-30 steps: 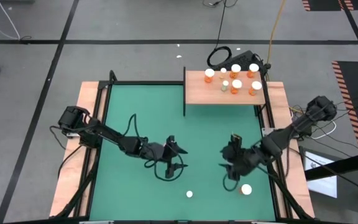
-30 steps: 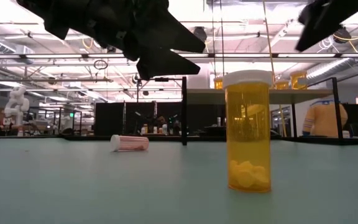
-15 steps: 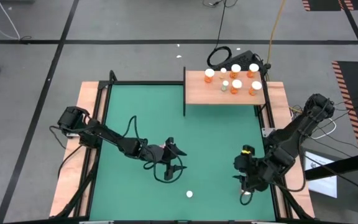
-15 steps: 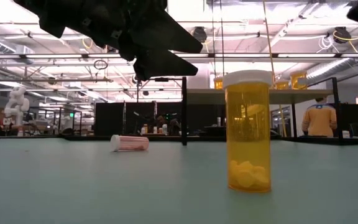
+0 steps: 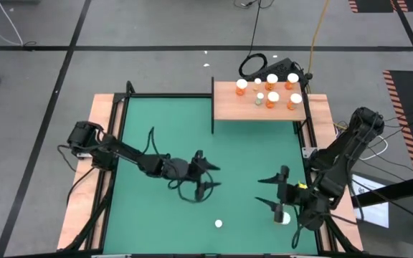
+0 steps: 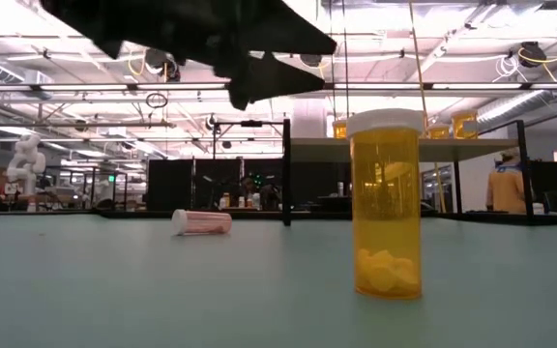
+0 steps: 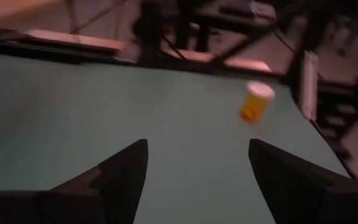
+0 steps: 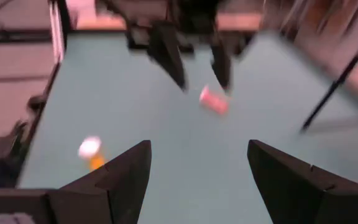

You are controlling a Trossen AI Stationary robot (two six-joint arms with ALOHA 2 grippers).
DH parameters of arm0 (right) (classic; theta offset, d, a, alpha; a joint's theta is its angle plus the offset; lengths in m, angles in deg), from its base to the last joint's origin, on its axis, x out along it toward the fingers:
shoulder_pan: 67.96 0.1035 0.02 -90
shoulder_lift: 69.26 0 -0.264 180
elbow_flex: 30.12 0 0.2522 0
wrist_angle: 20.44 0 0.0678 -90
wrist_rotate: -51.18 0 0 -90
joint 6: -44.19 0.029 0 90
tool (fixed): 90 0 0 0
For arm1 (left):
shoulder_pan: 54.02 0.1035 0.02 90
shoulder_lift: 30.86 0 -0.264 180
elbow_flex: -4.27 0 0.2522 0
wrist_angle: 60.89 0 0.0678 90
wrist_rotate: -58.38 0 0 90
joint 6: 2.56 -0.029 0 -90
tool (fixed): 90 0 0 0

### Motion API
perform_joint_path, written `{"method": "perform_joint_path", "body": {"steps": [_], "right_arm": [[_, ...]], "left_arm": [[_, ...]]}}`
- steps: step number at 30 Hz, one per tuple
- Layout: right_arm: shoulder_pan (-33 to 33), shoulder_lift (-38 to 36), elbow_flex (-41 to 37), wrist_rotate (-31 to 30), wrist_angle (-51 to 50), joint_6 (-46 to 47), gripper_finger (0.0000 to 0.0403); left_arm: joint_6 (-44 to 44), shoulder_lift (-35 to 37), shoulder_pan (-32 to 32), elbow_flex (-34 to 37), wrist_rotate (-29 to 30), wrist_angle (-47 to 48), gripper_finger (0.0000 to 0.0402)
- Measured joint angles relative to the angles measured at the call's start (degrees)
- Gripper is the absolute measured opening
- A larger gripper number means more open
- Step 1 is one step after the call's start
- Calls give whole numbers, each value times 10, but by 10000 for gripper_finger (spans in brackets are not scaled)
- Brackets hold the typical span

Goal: Pick and place medicine bottles onto shelf by color
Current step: Put the orange pill bottle on the shelf

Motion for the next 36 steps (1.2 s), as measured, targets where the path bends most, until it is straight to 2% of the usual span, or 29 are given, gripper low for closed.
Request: {"method": "perform_joint_path", "body": {"steps": [2, 4, 13, 19, 23, 29, 36], "right_arm": [[-10, 2, -29, -26, 88, -89, 263], [-27, 1, -45, -27, 157, -155, 263], [-83, 0, -96, -27, 307, -180, 263], [-83, 0, -104, -25, 332, -167, 263], [-78, 0, -101, -23, 344, -162, 263], [-75, 1, -89, 7, 344, -155, 263], [-72, 1, -88, 68, 332, -120, 263]], "left_arm": [[5, 7, 12, -6, 3, 0, 278], [4, 8, 20, -16, 2, -5, 278], [17, 7, 35, -50, -6, 17, 278], [39, 7, 2, -51, -6, 42, 278], [40, 7, -22, -51, 14, 30, 278], [26, 7, -42, -51, 20, -34, 278], [21, 7, -44, -51, 25, -34, 278]]}}
